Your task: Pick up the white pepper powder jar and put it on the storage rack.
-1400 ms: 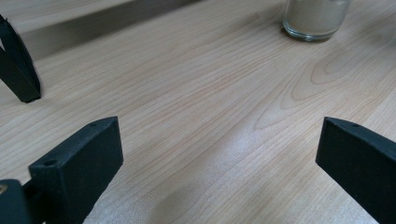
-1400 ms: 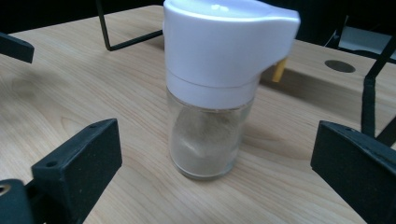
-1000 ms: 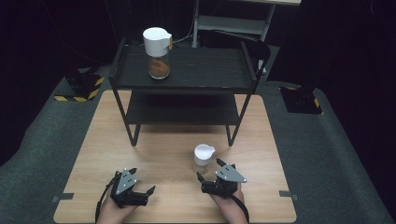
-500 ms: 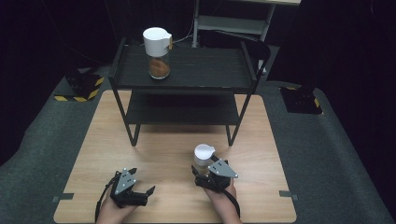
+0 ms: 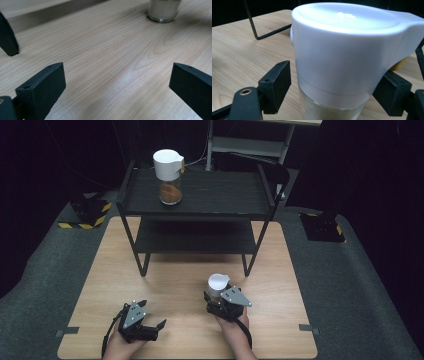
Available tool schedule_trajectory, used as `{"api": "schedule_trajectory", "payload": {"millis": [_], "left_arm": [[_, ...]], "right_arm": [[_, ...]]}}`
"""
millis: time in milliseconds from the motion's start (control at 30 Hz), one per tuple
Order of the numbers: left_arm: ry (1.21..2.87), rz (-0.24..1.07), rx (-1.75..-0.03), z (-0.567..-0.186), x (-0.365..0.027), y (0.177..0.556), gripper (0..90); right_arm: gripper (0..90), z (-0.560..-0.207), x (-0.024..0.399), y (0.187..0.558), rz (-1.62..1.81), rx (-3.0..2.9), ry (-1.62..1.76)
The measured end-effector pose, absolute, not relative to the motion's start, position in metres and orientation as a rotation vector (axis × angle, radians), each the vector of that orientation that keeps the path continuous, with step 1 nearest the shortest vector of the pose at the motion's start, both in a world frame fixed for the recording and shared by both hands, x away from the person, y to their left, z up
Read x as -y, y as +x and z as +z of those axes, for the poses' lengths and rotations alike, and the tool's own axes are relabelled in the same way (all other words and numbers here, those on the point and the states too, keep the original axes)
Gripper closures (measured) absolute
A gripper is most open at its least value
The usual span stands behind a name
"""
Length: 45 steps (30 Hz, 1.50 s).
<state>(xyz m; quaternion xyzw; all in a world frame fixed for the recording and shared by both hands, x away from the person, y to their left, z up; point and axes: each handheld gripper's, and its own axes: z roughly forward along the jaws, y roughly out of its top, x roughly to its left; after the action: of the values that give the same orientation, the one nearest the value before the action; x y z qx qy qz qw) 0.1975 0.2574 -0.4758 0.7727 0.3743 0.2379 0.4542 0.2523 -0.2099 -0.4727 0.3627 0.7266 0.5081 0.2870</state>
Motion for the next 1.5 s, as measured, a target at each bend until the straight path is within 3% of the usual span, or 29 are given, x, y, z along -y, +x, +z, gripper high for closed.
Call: {"api": "schedule_trajectory", "payload": {"millis": [133, 233, 833, 1500], "left_arm": [[1.907, 0.586, -0.922, -0.476, -0.258, 0.198, 1.0], [1.908, 0.584, -0.920, -0.476, -0.258, 0.198, 1.0], [1.914, 0.583, -0.919, -0.475, -0.257, 0.198, 1.1], [1.924, 0.590, -0.919, -0.474, -0.255, 0.198, 1.1]], "right_arm": [[22.9, -0.474, 0.210, 0.254, 1.363, -1.939, 0.965], [29.5, -0.476, 0.216, 0.255, 1.385, -1.928, 0.963], [30.0, -0.476, 0.226, 0.257, 1.405, -1.932, 0.930], [30.0, -0.442, 0.256, 0.238, 1.415, -1.870, 0.899]]}}
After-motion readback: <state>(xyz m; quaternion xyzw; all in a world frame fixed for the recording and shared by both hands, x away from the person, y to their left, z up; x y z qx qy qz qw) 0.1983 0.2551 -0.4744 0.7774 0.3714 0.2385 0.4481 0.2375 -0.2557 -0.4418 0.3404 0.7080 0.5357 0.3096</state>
